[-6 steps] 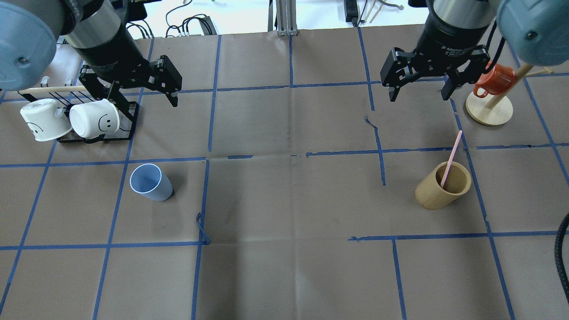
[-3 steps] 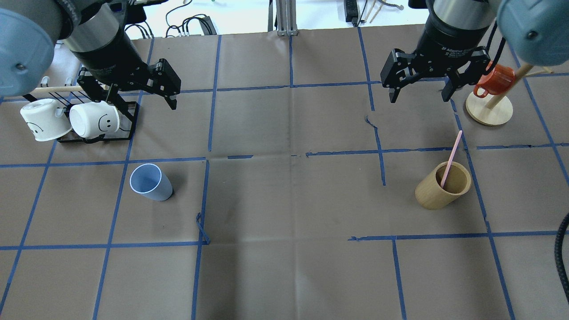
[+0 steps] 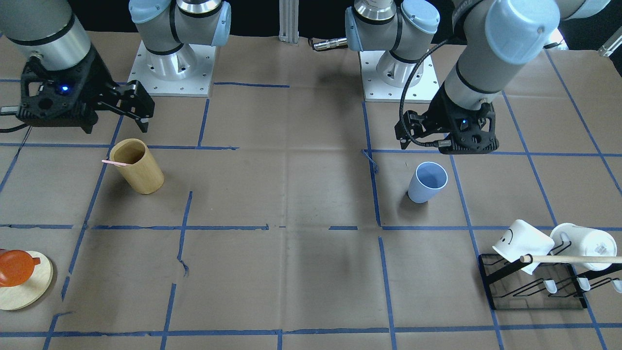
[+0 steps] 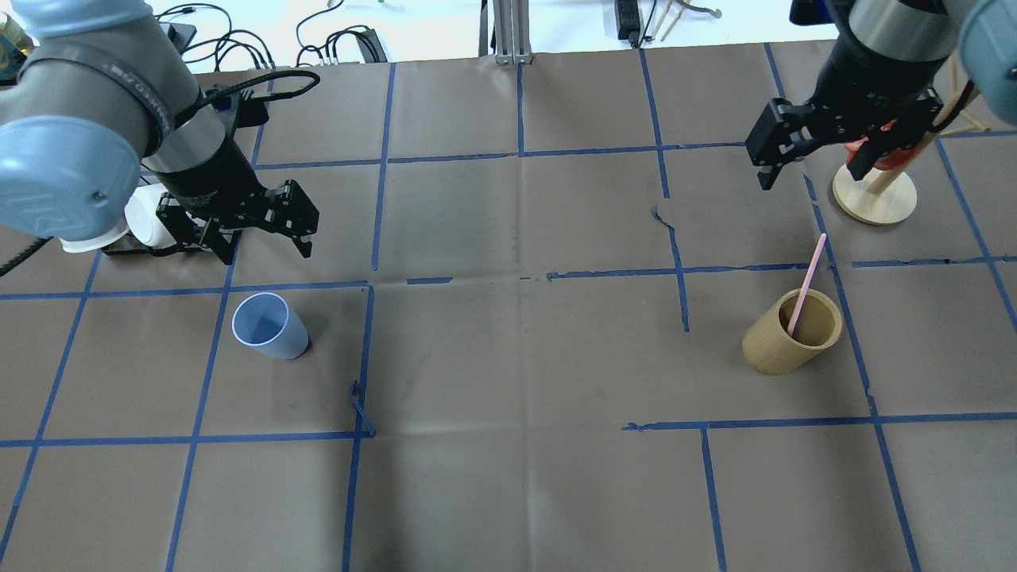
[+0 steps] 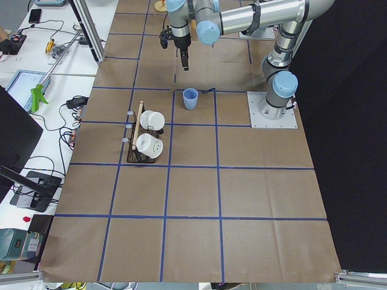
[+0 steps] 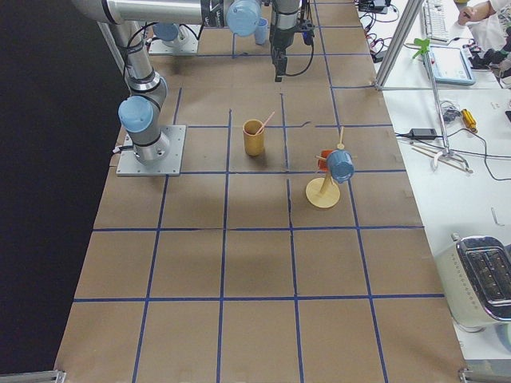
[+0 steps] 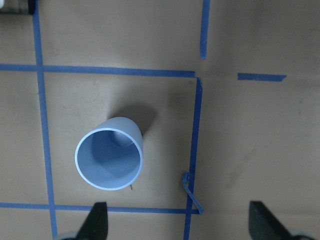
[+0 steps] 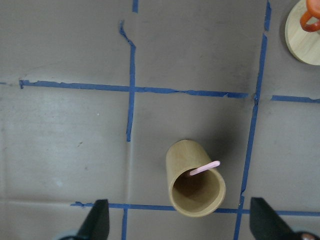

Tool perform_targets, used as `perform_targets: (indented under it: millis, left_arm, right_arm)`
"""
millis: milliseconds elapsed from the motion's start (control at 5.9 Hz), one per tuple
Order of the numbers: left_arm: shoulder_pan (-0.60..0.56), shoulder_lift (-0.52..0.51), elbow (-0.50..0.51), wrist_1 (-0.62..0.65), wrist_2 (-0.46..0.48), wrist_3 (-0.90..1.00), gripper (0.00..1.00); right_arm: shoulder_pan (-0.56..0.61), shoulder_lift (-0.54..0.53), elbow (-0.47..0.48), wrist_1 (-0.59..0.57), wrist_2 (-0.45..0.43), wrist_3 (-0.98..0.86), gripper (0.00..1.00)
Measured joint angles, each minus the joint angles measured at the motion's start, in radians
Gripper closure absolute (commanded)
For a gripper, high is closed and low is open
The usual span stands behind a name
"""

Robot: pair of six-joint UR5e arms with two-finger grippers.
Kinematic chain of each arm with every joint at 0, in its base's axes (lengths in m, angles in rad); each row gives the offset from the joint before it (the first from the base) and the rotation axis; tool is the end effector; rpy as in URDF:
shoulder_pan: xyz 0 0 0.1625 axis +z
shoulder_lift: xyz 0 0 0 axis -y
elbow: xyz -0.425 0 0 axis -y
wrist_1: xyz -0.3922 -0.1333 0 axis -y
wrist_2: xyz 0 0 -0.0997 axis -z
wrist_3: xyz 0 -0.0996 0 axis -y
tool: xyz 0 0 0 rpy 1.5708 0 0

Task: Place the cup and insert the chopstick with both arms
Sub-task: 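Lower left gripper onto blue cup rim while right gripper descends to pink stick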

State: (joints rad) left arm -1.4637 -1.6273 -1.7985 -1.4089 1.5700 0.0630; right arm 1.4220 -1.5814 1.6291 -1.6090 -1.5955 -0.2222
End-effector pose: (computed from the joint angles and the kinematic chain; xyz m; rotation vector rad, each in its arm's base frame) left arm -0.0805 -0.4987 0.3658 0.0690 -3.1239 -0.1905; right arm 0.0573 -0.5000 0.4683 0.1146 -3.1169 -0.0217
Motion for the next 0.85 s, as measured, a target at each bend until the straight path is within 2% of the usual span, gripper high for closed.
perform_targets:
  millis: [339,508,847]
  left_arm:
    - [0.038,-0.021,-0.192,0.211,0.003,0.082,0.01]
    - [0.049,-0.024,-0.245,0.245,0.006,0.095,0.04]
    - [0.054,-0.042,-0.272,0.262,0.006,0.096,0.54]
  right_arm:
    - [-0.082,-0.059,0.216,-0.284,0.002,-0.118,0.00]
    - [-0.104,-0.073,0.313,-0.414,0.005,-0.144,0.00]
    - [-0.112,-0.081,0.454,-0.596,0.018,-0.125,0.00]
